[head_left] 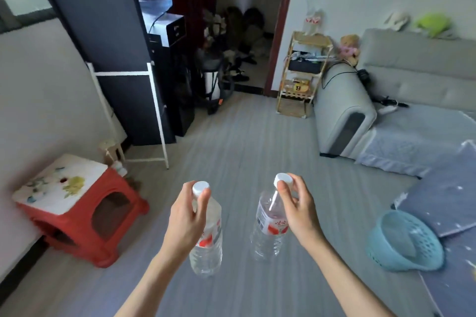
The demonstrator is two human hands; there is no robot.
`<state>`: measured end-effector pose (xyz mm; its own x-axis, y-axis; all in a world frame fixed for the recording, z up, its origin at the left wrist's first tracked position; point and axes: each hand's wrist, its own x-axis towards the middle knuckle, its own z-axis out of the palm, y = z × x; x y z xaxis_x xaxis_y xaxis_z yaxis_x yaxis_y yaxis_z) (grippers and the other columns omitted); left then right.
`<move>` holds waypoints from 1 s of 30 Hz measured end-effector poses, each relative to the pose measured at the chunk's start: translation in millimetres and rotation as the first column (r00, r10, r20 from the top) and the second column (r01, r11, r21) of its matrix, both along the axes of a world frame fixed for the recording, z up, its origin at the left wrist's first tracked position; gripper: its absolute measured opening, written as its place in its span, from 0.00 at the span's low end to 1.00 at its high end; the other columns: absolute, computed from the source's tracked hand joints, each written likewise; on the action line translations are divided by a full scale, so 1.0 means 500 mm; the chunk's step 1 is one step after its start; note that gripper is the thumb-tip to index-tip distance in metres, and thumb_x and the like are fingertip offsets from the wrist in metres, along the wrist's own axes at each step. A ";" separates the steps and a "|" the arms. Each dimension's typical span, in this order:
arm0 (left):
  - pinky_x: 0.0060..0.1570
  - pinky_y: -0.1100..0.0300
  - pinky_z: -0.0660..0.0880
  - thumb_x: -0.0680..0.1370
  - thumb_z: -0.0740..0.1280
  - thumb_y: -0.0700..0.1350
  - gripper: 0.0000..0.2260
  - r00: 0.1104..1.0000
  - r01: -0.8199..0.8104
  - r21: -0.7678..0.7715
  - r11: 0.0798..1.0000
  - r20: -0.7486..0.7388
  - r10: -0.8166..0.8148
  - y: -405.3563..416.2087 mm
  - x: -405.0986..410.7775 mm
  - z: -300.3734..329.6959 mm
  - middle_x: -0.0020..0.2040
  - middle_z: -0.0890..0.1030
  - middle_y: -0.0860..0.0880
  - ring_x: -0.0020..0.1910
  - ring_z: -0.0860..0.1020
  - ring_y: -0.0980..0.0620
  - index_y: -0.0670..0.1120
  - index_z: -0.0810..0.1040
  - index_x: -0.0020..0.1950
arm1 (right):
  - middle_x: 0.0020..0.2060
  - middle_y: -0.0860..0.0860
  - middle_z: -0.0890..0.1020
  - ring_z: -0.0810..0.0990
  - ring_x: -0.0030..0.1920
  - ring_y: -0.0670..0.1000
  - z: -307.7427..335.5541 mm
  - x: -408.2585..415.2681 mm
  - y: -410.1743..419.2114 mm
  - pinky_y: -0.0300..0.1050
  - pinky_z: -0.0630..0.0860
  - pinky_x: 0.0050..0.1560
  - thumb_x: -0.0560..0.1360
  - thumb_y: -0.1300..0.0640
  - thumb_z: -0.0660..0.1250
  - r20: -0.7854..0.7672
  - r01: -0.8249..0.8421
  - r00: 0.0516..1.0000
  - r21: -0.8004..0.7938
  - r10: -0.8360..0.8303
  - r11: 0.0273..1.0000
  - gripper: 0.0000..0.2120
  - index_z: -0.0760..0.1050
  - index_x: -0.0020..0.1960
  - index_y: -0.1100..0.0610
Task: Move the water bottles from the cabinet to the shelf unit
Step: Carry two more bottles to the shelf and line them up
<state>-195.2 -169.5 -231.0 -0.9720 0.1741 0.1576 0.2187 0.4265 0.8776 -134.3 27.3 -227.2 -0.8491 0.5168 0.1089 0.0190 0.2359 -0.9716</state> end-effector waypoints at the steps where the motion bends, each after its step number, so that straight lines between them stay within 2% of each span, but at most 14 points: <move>1: 0.40 0.65 0.68 0.78 0.58 0.49 0.04 0.999 0.032 -0.005 0.999 0.007 -0.032 0.031 -0.038 0.005 0.41 0.76 0.55 0.42 0.74 0.57 0.50 0.69 0.49 | 0.44 0.42 0.78 0.76 0.43 0.34 0.002 -0.026 0.024 0.26 0.71 0.44 0.76 0.55 0.63 -0.006 0.026 1.000 -0.010 -0.026 1.000 0.05 0.71 0.46 0.45; 3: 0.40 0.64 0.67 0.78 0.58 0.49 0.04 0.996 0.091 -0.010 0.996 0.017 -0.091 0.091 -0.108 0.006 0.41 0.76 0.55 0.42 0.74 0.56 0.50 0.69 0.50 | 0.43 0.42 0.78 0.76 0.42 0.34 0.000 -0.077 0.073 0.25 0.70 0.43 0.76 0.56 0.63 -0.007 0.076 0.997 -0.019 -0.076 0.997 0.05 0.71 0.46 0.46; 8: 0.39 0.69 0.67 0.78 0.59 0.48 0.03 0.987 0.159 -0.031 0.987 0.036 -0.158 0.236 -0.273 -0.018 0.39 0.76 0.55 0.42 0.75 0.56 0.51 0.69 0.49 | 0.45 0.43 0.79 0.77 0.48 0.46 -0.034 -0.221 0.211 0.29 0.71 0.46 0.75 0.54 0.63 0.025 0.148 0.989 -0.026 -0.147 0.989 0.04 0.71 0.46 0.45; 12: 0.37 0.73 0.68 0.78 0.60 0.48 0.02 0.983 0.183 -0.055 0.982 0.012 -0.182 0.367 -0.416 -0.034 0.37 0.76 0.54 0.40 0.76 0.55 0.51 0.69 0.47 | 0.44 0.45 0.79 0.77 0.49 0.49 -0.047 -0.365 0.346 0.30 0.71 0.46 0.76 0.55 0.63 0.031 0.153 0.988 -0.004 -0.153 0.988 0.03 0.72 0.47 0.47; 15: 0.37 0.74 0.68 0.78 0.60 0.48 0.02 0.980 0.198 -0.059 0.978 0.009 -0.198 0.471 -0.526 -0.025 0.37 0.76 0.55 0.40 0.76 0.57 0.51 0.69 0.47 | 0.46 0.48 0.79 0.77 0.50 0.51 -0.036 -0.476 0.459 0.39 0.72 0.51 0.76 0.55 0.64 0.022 0.153 0.988 0.000 -0.153 0.988 0.06 0.73 0.52 0.55; 20: 0.36 0.75 0.68 0.76 0.60 0.54 0.03 0.980 0.201 -0.022 0.979 -0.002 -0.201 0.624 -0.695 0.002 0.38 0.78 0.54 0.41 0.76 0.58 0.59 0.68 0.43 | 0.46 0.50 0.79 0.77 0.51 0.54 -0.014 -0.653 0.625 0.47 0.73 0.53 0.75 0.54 0.65 0.016 0.155 0.988 0.001 -0.155 0.988 0.05 0.73 0.50 0.53; 22: 0.37 0.75 0.68 0.77 0.60 0.52 0.02 0.981 0.193 -0.027 0.981 -0.008 -0.193 0.676 -0.760 0.005 0.39 0.78 0.55 0.42 0.77 0.58 0.56 0.69 0.45 | 0.47 0.52 0.79 0.76 0.51 0.55 -0.014 -0.717 0.678 0.44 0.73 0.53 0.74 0.53 0.65 0.030 0.155 0.987 0.003 -0.155 0.988 0.08 0.73 0.51 0.54; 27: 0.39 0.69 0.68 0.76 0.61 0.49 0.03 0.980 0.196 -0.008 0.981 -0.027 -0.196 0.812 -0.937 -0.008 0.40 0.78 0.55 0.44 0.77 0.57 0.52 0.71 0.48 | 0.47 0.49 0.80 0.77 0.50 0.46 -0.019 -0.878 0.805 0.26 0.71 0.45 0.75 0.53 0.64 0.044 0.177 0.983 -0.018 -0.176 0.984 0.08 0.74 0.52 0.54; 30: 0.39 0.67 0.69 0.75 0.61 0.51 0.06 0.977 0.214 0.000 0.977 -0.017 -0.214 0.896 -1.066 -0.019 0.39 0.78 0.56 0.43 0.77 0.57 0.51 0.71 0.48 | 0.46 0.46 0.80 0.76 0.49 0.42 -0.026 -0.988 0.882 0.24 0.69 0.44 0.75 0.54 0.64 0.044 0.201 0.979 -0.035 -0.199 0.979 0.06 0.74 0.51 0.52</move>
